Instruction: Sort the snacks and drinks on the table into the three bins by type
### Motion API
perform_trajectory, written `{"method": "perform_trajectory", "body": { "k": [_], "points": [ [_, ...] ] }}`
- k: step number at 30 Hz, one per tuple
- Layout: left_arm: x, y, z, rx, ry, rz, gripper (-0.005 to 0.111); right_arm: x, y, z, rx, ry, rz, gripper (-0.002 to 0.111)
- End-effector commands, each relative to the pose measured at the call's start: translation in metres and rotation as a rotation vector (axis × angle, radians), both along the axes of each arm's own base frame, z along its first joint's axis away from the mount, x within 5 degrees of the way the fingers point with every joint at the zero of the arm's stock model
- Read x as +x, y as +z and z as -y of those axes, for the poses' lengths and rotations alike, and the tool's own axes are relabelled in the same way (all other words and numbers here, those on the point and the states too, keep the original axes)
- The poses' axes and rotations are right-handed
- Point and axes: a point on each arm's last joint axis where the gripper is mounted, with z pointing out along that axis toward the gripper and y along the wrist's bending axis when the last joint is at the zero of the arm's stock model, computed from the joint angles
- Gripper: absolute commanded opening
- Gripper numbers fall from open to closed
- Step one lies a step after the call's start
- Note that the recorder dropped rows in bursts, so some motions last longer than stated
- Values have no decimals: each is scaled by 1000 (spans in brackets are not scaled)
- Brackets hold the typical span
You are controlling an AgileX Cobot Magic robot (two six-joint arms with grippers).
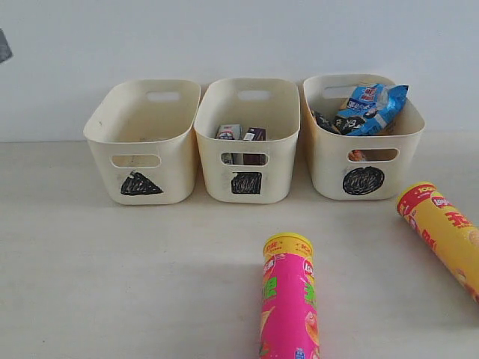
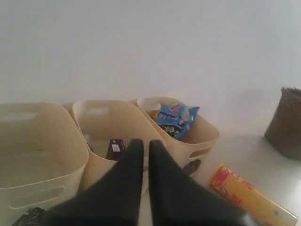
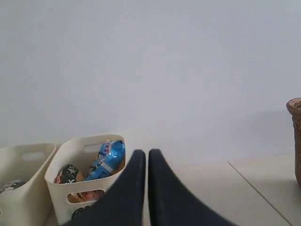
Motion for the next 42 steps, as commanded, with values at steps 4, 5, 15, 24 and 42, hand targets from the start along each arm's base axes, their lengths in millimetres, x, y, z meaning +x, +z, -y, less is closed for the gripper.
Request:
{"method": "perform_trajectory", "body": {
  "k": [4, 5, 15, 24, 42],
  "points": [
    [19, -7, 25, 110, -53, -27, 4, 7, -16, 1, 37, 7, 34, 0],
    [20, -7, 29, 124, -36, -22, 4, 9, -19, 1, 33, 7, 46, 0],
    [33, -14, 90, 244, -119, -27, 4, 25, -67, 3, 36, 3, -49, 0],
    [64, -43, 171, 376, -216, -70, 4, 31, -105, 4, -17, -1, -186, 0],
    [97, -81, 252, 484, -350, -52, 4, 30, -112, 3, -5, 1, -251, 0]
  ]
}}
